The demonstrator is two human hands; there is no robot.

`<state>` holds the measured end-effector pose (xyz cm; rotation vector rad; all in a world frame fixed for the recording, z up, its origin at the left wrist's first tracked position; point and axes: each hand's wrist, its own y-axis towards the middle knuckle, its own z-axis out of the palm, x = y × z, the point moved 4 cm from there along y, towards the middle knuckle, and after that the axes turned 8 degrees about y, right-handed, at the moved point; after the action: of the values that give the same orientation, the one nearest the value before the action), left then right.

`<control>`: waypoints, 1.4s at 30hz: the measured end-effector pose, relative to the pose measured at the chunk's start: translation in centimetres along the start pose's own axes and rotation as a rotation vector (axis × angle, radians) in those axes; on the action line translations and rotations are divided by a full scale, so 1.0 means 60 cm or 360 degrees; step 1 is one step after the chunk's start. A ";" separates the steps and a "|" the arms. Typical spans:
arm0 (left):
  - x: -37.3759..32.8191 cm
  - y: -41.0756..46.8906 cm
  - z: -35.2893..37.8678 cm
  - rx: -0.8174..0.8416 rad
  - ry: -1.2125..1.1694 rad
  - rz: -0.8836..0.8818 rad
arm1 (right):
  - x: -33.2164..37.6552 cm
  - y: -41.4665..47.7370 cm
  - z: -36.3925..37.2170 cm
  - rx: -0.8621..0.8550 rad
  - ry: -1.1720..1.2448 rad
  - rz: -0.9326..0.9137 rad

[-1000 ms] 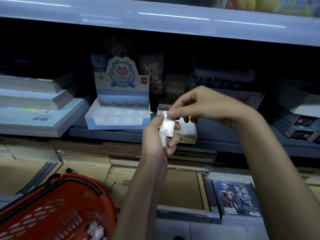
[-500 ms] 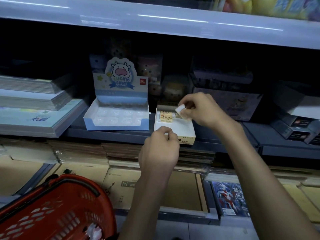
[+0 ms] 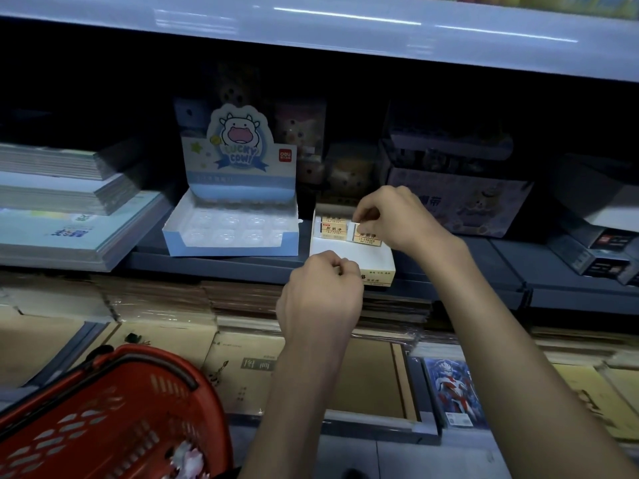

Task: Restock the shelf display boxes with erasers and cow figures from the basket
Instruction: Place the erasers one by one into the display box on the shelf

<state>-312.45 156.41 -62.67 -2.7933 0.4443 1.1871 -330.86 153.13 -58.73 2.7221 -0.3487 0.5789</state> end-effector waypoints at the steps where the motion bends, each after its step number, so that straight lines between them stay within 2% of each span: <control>1: 0.000 0.001 0.000 -0.0005 0.0004 0.0005 | 0.000 0.000 0.001 -0.0008 -0.0004 -0.0001; 8: 0.003 0.003 0.003 -0.0012 0.0012 0.0010 | 0.002 -0.006 0.007 -0.0044 -0.0083 -0.0029; 13: 0.003 0.004 0.004 -0.0022 0.0036 0.0022 | 0.009 -0.012 0.003 0.0085 -0.0212 0.0005; 20: 0.001 0.001 -0.003 -0.0032 0.0035 0.0017 | 0.007 -0.014 0.009 0.0017 -0.0243 0.0000; 22: -0.002 -0.004 -0.015 -0.0076 -0.0068 -0.0019 | 0.010 -0.016 0.004 0.0015 -0.0241 -0.0019; 23: -0.001 -0.004 -0.021 -0.0111 -0.0214 -0.0068 | 0.012 -0.016 -0.002 0.0001 -0.0223 -0.0022; 25: 0.005 0.004 -0.028 -0.0088 -0.0861 -0.0211 | 0.021 -0.018 -0.018 -0.0047 -0.0146 -0.0021; 28: 0.009 0.010 -0.022 0.0206 -0.1850 -0.0377 | 0.051 -0.031 -0.050 -0.0063 0.0182 -0.0019; 30: 0.007 0.009 -0.024 0.0315 -0.2285 -0.0457 | 0.081 -0.048 -0.068 0.0054 0.0468 -0.0013; 32: 0.002 0.006 -0.027 0.0402 -0.2639 -0.0484 | 0.113 -0.067 -0.079 0.0289 0.0718 -0.0034; 35: -0.005 -0.001 -0.039 0.0471 -0.2995 -0.0496 | 0.150 -0.093 -0.083 0.0643 0.0848 -0.0163; 37: -0.006 -0.006 -0.044 0.0464 -0.3089 -0.0495 | 0.168 -0.104 -0.079 0.0797 0.0849 -0.0227; 42: 0.004 -0.005 -0.041 0.0318 -0.2921 -0.0509 | 0.190 -0.113 -0.053 0.0827 0.0640 -0.0250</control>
<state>-310.48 156.19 -61.13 -0.6761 -0.0953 2.5084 -319.81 158.62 -52.91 2.9611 0.1396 1.2913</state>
